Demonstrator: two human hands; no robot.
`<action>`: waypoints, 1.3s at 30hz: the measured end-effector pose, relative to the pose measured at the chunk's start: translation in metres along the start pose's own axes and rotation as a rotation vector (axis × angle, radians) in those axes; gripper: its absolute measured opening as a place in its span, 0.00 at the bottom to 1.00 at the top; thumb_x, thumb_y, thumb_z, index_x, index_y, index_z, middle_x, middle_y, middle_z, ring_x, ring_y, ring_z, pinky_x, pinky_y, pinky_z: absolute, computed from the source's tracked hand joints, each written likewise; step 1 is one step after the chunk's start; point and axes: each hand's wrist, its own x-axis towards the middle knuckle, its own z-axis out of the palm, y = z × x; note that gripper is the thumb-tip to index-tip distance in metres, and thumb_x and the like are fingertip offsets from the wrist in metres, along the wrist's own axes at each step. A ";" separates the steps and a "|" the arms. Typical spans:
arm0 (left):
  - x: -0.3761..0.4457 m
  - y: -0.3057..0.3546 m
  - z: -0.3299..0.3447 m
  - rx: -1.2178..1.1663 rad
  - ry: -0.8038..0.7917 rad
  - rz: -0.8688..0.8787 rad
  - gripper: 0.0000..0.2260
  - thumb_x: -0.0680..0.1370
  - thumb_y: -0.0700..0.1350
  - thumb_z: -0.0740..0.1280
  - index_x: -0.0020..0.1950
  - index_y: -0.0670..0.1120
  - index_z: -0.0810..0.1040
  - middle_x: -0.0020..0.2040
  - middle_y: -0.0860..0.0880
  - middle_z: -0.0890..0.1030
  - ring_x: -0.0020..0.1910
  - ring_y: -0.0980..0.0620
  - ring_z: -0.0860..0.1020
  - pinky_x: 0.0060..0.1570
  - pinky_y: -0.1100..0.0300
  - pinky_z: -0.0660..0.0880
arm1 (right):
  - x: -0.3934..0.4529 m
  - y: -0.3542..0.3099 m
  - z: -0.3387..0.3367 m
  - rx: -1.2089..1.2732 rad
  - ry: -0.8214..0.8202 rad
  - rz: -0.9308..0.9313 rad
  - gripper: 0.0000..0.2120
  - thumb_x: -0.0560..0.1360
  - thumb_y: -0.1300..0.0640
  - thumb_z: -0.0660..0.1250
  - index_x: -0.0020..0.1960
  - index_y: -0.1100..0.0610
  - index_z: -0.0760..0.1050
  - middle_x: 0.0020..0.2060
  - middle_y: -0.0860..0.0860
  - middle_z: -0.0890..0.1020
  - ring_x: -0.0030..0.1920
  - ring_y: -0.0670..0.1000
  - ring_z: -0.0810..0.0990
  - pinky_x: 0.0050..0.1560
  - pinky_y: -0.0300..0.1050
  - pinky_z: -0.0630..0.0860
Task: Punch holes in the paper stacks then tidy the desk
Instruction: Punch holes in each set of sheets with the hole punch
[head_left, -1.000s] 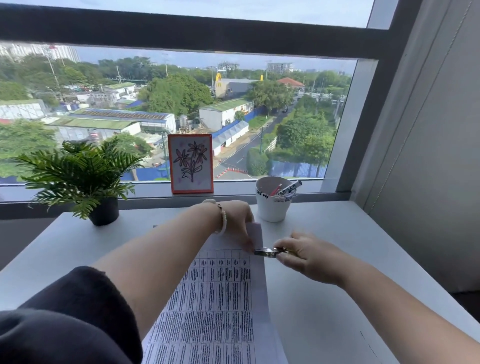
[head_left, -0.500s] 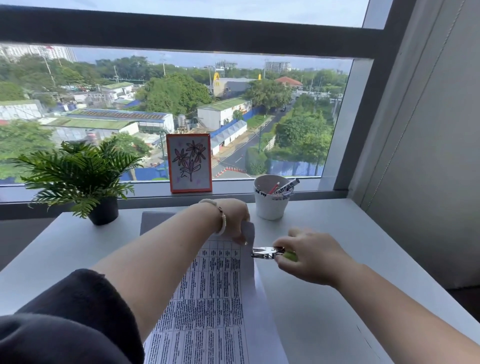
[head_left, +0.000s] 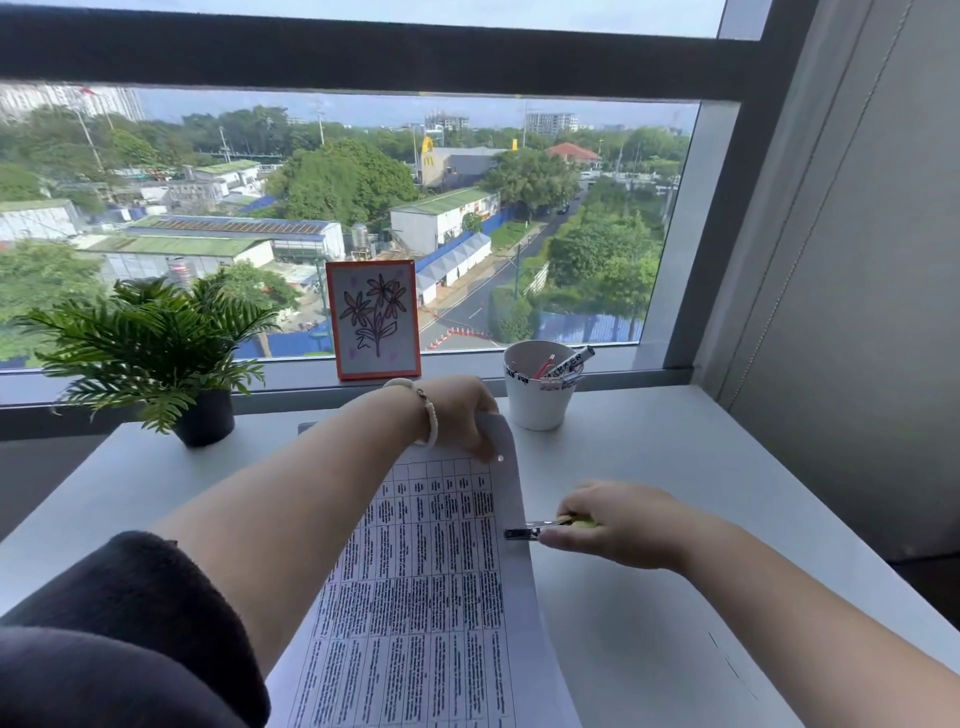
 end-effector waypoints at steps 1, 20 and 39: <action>0.000 0.000 -0.001 0.010 0.000 -0.001 0.08 0.70 0.52 0.75 0.45 0.51 0.82 0.40 0.51 0.82 0.41 0.52 0.79 0.43 0.61 0.76 | 0.000 0.002 0.000 0.029 -0.039 -0.010 0.27 0.75 0.32 0.55 0.51 0.54 0.76 0.50 0.52 0.78 0.47 0.53 0.76 0.49 0.50 0.74; -0.005 0.005 -0.002 0.032 -0.006 -0.015 0.14 0.71 0.53 0.74 0.50 0.45 0.83 0.43 0.47 0.83 0.44 0.48 0.80 0.47 0.56 0.77 | 0.000 -0.002 0.012 -0.029 0.005 -0.012 0.32 0.79 0.35 0.41 0.46 0.57 0.75 0.45 0.53 0.81 0.48 0.56 0.77 0.52 0.48 0.74; -0.004 0.027 0.000 0.580 0.108 0.184 0.39 0.67 0.57 0.74 0.74 0.57 0.59 0.71 0.51 0.66 0.71 0.47 0.64 0.71 0.43 0.54 | -0.005 0.000 0.006 -0.299 0.222 -0.103 0.24 0.83 0.46 0.43 0.45 0.55 0.74 0.48 0.54 0.81 0.49 0.58 0.76 0.43 0.46 0.66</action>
